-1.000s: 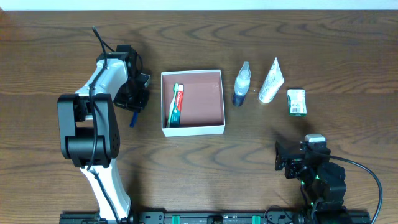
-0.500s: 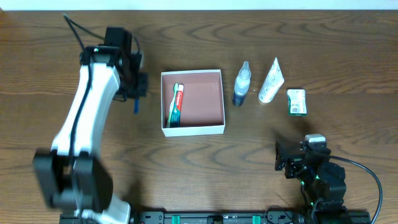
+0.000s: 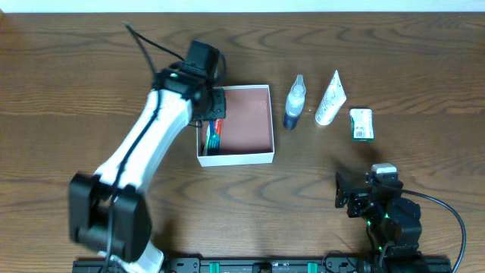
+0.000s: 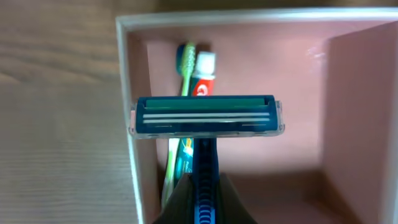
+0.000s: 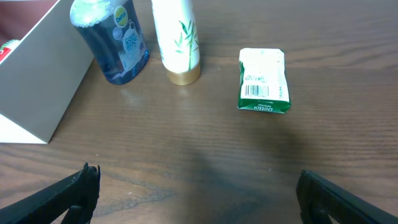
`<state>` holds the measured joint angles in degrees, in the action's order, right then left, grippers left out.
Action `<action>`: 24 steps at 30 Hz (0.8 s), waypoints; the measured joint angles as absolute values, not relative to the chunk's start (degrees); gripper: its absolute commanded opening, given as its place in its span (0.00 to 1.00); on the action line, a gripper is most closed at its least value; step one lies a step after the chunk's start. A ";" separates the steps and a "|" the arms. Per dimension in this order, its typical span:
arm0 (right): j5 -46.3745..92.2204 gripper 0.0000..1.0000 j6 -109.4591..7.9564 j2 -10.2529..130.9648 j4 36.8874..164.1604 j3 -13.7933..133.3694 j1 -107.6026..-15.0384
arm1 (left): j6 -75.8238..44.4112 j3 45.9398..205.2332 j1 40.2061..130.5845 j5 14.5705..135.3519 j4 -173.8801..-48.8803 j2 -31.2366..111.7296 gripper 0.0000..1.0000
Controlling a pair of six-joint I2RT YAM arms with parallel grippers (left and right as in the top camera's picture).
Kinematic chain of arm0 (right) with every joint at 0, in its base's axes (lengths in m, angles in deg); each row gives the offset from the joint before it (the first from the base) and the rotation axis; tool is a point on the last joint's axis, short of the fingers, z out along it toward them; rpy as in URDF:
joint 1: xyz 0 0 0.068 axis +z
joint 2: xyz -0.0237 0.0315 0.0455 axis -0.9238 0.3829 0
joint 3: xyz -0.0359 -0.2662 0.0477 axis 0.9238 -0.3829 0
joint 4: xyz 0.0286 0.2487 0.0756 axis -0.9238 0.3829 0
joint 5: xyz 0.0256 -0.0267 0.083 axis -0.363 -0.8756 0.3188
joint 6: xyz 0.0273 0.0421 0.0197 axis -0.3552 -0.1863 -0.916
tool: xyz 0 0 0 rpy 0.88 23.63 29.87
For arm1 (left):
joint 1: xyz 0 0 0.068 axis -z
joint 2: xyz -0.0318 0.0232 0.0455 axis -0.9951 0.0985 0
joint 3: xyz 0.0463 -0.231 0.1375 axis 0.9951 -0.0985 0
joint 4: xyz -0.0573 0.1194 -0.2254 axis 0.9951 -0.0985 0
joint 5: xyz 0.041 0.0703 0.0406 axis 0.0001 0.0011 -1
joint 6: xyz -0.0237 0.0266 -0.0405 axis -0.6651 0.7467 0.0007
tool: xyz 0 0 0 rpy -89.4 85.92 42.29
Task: Pack container
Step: 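Lower the blue razor into the box and open left gripper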
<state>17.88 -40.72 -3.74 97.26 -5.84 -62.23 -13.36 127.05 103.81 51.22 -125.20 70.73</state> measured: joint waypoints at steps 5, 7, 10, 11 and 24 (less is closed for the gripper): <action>17.86 0.99 -40.72 -3.74 97.26 -5.86 -62.23 | -14.80 126.70 103.81 50.46 -124.53 75.01 0.17; 17.86 0.99 -40.72 -3.74 97.26 -5.86 -62.23 | -15.19 126.70 103.81 50.31 -124.51 75.23 0.30; 17.88 0.99 -40.72 -3.74 97.26 -5.86 -62.23 | -15.61 126.74 103.81 50.13 -124.88 74.92 0.37; 17.86 0.99 -40.72 -3.74 97.26 -5.86 -62.23 | -15.56 126.85 103.81 50.11 -125.20 74.75 0.40; 17.86 0.99 -40.72 -3.74 97.26 -5.86 -62.23 | -11.50 132.89 100.71 46.74 -134.41 53.70 0.66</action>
<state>17.86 -40.72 -3.74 97.26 -5.86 -62.23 -11.50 132.89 100.71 46.74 -134.41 53.70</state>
